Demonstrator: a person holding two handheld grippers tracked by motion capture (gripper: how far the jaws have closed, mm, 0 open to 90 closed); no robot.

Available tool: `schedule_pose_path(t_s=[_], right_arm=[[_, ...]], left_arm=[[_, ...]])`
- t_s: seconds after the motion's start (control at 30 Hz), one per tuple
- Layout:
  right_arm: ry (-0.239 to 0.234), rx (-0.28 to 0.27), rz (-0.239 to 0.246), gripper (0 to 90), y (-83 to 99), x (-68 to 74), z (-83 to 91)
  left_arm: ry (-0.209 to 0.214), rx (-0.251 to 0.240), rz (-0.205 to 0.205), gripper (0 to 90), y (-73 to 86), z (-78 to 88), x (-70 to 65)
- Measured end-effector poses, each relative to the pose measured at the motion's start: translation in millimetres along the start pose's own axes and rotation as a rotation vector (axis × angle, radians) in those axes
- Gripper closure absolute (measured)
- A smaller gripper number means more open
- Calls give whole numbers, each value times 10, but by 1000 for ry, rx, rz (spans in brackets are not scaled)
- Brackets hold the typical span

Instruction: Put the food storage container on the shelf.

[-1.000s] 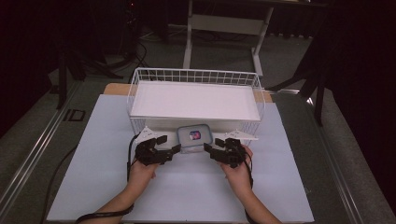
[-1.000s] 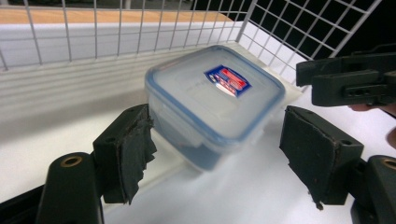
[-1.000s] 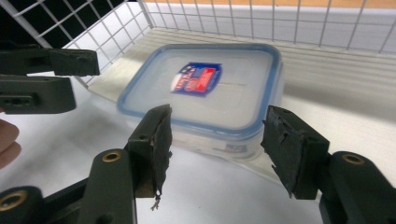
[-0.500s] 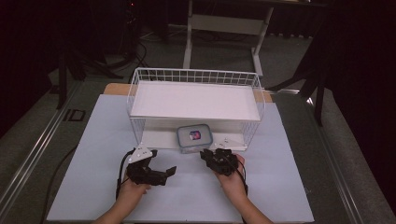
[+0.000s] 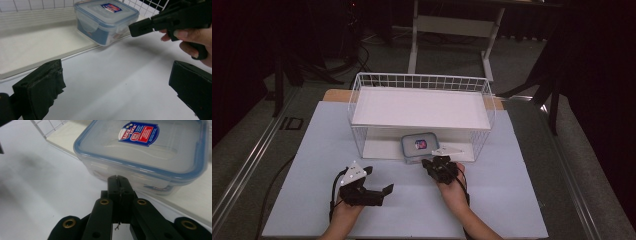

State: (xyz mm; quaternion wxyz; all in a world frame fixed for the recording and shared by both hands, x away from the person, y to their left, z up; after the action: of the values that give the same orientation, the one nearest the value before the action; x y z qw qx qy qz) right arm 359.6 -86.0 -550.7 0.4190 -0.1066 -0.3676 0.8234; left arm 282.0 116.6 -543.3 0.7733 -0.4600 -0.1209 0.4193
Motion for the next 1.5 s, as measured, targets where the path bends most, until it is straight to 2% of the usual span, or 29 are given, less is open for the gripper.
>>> schedule_pose_path(t_s=[0.1, 0.37, 0.6, 0.83, 1.0, 1.1, 1.17, 1.27, 1.37, 1.43, 1.5], right_arm=[[7, 2, -3, 899, -32, -12, -62], [20, -9, -10, 899, -150, -26, -150], [28, -8, 6, 899, -235, -22, -249], [12, -13, -5, 899, -308, 17, -359], [39, -24, 12, 899, -379, -1, -437], [45, -21, 3, 899, -392, -35, -449], [52, -21, -1, 898, -396, -52, -450], [39, -29, -6, 898, -388, -41, -419], [34, -36, 18, 859, -361, 0, -338], [8, -46, 20, 811, -318, 25, -211], [4, -43, 35, 810, -294, 40, -168]], left_arm=[[-14, -5, -29, 6, 4, 7, -7], [-23, -21, -38, 7, -11, 32, 14], [-26, -29, -40, 6, -13, 58, 31], [-26, -29, -49, 6, -17, 62, 23], [-21, -30, -61, 6, -12, 69, -3], [-17, -34, -62, 6, -13, 70, -10], [-17, -32, -64, 7, -11, 69, -12], [-13, -29, -72, 6, -11, 66, -17], [-6, -30, -81, 6, -13, 64, -23], [3, -35, -86, 6, -20, 65, -35], [13, -43, -85, 6, -26, 68, -46]])
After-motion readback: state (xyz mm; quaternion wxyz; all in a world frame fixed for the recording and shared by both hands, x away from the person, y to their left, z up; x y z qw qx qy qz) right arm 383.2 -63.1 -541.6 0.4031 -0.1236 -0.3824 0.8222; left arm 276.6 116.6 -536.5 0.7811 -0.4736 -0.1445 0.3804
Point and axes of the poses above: each handheld gripper's, and its own axes: z roughly backward along the jaws, y roughly out of its underside, x roughly to its left, the point moved 6 cm from there along -z, roughly forward along the jaws, and after that the axes turned 7 degrees about x, right-handed, at the moved point
